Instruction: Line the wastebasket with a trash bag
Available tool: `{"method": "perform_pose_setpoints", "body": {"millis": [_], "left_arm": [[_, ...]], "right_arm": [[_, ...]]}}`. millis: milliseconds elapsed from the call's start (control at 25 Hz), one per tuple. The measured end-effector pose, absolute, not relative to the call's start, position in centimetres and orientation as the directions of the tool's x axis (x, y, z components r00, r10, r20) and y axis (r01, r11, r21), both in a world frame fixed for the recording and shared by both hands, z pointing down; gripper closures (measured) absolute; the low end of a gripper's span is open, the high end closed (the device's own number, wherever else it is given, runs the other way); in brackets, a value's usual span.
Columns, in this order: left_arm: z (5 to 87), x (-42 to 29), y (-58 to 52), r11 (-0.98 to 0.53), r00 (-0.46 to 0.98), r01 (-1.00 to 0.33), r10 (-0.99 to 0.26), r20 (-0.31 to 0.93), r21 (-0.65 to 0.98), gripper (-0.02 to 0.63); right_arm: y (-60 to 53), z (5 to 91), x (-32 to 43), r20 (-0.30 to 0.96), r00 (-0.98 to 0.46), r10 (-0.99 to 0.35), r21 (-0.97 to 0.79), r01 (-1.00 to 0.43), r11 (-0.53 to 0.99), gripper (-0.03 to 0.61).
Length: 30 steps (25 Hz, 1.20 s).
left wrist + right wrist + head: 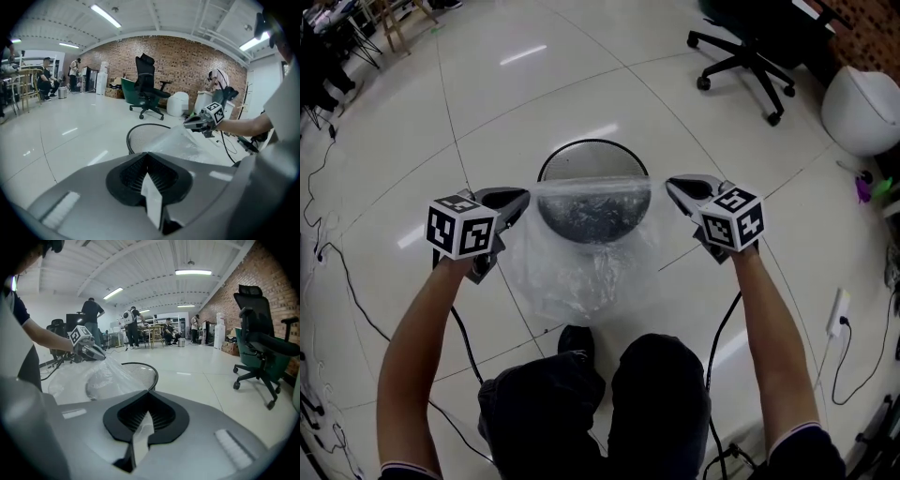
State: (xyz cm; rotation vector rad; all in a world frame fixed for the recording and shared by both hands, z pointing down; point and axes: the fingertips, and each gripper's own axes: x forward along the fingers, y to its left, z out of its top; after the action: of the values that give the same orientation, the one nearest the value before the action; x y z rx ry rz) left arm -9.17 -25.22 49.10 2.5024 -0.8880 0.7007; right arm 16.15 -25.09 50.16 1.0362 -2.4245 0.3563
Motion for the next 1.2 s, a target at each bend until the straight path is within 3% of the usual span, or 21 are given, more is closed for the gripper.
{"method": "perform_pose_setpoints", "body": {"millis": [400, 1200], "left_arm": [[49.7, -9.8, -31.6, -0.676, 0.636, -0.720, -0.550, 0.541, 0.159, 0.601], [55.3, -9.6, -40.1, -0.629, 0.619, -0.749, -0.551, 0.559, 0.209, 0.601]], "right_arm": [[-30.8, 50.6, 15.6, 0.519, -0.540, -0.662, 0.006, -0.772, 0.635, 0.577], [-39.3, 56.2, 15.8, 0.591, -0.467, -0.658, 0.024, -0.805, 0.593, 0.577]]}}
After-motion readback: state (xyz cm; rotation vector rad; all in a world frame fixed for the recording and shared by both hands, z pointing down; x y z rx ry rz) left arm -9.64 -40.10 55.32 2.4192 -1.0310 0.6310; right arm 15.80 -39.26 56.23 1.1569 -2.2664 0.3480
